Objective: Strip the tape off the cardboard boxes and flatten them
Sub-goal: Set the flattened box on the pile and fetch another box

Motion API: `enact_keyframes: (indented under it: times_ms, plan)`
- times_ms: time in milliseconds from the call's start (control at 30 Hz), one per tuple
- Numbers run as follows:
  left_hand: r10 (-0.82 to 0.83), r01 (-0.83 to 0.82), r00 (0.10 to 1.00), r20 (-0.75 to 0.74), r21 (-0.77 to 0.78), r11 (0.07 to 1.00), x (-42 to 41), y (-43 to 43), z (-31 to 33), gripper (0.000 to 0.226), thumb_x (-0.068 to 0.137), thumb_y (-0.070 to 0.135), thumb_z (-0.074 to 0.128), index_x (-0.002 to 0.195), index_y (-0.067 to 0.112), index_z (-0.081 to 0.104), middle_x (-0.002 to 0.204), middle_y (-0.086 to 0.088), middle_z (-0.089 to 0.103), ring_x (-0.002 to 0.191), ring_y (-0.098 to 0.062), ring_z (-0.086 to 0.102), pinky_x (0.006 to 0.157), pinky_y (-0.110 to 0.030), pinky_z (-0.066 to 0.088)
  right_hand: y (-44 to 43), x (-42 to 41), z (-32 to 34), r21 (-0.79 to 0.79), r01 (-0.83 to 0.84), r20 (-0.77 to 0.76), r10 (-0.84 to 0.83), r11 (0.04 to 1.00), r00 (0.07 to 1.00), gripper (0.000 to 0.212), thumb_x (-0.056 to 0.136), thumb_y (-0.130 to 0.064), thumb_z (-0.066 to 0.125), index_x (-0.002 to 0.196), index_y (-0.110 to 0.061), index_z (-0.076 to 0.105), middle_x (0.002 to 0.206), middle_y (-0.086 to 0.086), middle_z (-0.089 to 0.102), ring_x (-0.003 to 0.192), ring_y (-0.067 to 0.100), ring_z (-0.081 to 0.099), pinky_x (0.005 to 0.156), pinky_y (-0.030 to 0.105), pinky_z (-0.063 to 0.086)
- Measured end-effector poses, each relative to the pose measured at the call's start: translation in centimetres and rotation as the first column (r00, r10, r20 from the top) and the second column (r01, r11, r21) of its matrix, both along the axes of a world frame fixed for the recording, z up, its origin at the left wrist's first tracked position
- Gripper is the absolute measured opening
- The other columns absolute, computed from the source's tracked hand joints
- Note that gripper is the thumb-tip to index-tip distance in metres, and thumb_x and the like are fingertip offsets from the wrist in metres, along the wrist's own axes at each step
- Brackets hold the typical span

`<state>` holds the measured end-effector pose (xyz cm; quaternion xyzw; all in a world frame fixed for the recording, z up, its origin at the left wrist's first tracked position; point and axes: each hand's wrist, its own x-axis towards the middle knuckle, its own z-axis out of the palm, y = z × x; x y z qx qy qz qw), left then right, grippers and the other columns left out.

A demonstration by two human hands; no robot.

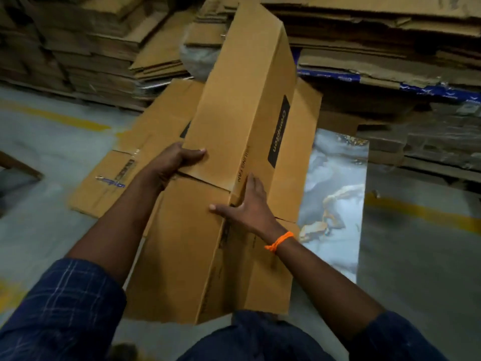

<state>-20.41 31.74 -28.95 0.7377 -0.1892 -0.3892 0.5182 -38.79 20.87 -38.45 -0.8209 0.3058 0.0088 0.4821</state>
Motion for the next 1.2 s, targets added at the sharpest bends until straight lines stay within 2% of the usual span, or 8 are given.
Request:
enact_keyframes:
  times_ms: [167,433,600,733,867,1033,1100,1200]
  plan:
    - [-0.126,0.132,0.991,-0.048,0.159,0.978,1.6,2.2,0.0,0.040,0.095,0.046,0.065,0.126,0.022,0.063,0.113,0.001,0.075,0.102,-0.019,0.072,0.085,-0.038,0.059,2.0,4.9,-2.6,-0.182,-0.104,-0.101,0.086,0.978,0.991,0.141,0.060,-0.088,0.066,0.160,-0.023,-0.010,0.167,0.013,-0.013,0.154,0.038,-0.004,0.120,0.060,0.020]
    - [-0.241,-0.031,0.850,0.469,0.500,0.865,6.3,2.9,-7.0,0.048,0.092,0.033,0.071,0.136,0.016,0.062,0.123,-0.010,0.070,0.108,-0.030,0.066,0.087,-0.035,0.052,2.7,10.4,-7.9,-0.231,-0.195,-0.196,0.151,0.953,0.969,0.112,0.080,-0.073,0.064,0.161,-0.032,-0.001,0.167,0.017,0.000,0.152,0.043,0.006,0.119,0.058,0.025]
    - [-0.179,0.128,0.964,0.199,0.245,0.961,16.7,6.1,-7.0,0.033,0.083,0.028,0.081,0.113,0.017,0.070,0.102,-0.006,0.075,0.092,-0.026,0.071,0.085,-0.041,0.059,1.3,11.5,-10.7,-0.301,0.237,-0.044,-0.262,0.924,0.964,0.120,0.070,-0.092,0.051,0.161,-0.027,0.008,0.166,0.017,0.013,0.153,0.034,0.009,0.124,0.048,0.015]
    - [-0.128,0.129,0.987,-0.095,0.013,0.992,26.6,13.4,-5.2,0.026,0.085,0.021,0.077,0.107,0.011,0.069,0.089,-0.010,0.075,0.075,-0.026,0.071,0.063,-0.034,0.061,3.0,11.5,-12.4,0.017,0.648,0.005,-0.648,0.761,0.761,0.126,0.062,-0.082,0.075,0.159,-0.029,0.013,0.165,0.003,0.024,0.150,0.027,0.024,0.121,0.053,0.027]
    - [-0.159,0.154,0.950,-0.270,-0.040,0.987,37.5,20.8,-6.4,0.073,0.059,0.038,0.095,0.120,0.011,0.066,0.104,-0.017,0.072,0.084,-0.030,0.072,0.070,-0.040,0.062,8.5,16.6,-12.7,0.525,0.565,-0.036,-0.646,0.637,0.762,0.112,0.066,-0.071,0.082,0.154,-0.025,0.031,0.149,-0.002,0.053,0.129,0.018,0.057,0.108,0.047,0.048]
    - [-0.008,-0.070,0.970,0.244,0.309,0.949,43.7,23.5,-14.3,0.031,0.081,0.035,0.082,0.104,0.018,0.069,0.105,-0.013,0.075,0.097,-0.032,0.071,0.077,-0.037,0.055,12.8,22.9,-12.7,0.496,0.645,-0.116,-0.692,0.582,0.713,0.033,0.081,-0.031,0.085,0.093,-0.005,0.069,0.086,0.001,0.076,0.080,0.016,0.071,0.069,0.027,0.057]
    - [-0.024,-0.094,0.946,0.323,0.344,0.934,44.0,23.9,-17.8,0.045,0.075,0.053,0.076,0.106,0.020,0.070,0.104,-0.007,0.075,0.096,-0.027,0.070,0.084,-0.043,0.057,13.4,24.3,-13.7,0.338,0.670,-0.130,-0.672,0.661,0.729,0.033,0.087,-0.024,0.079,0.068,-0.002,0.063,0.064,0.000,0.065,0.066,0.018,0.061,0.057,0.025,0.048]
    - [0.037,-0.119,0.962,0.271,0.294,0.948,44.3,24.1,-20.7,0.043,0.082,0.047,0.076,0.113,0.019,0.069,0.107,-0.004,0.073,0.099,-0.027,0.069,0.090,-0.050,0.057,13.7,24.9,-15.6,0.185,0.693,-0.176,-0.670,0.697,0.721,0.032,0.095,-0.029,0.068,0.073,-0.007,0.067,0.077,0.009,0.069,0.080,0.027,0.063,0.068,0.030,0.043]
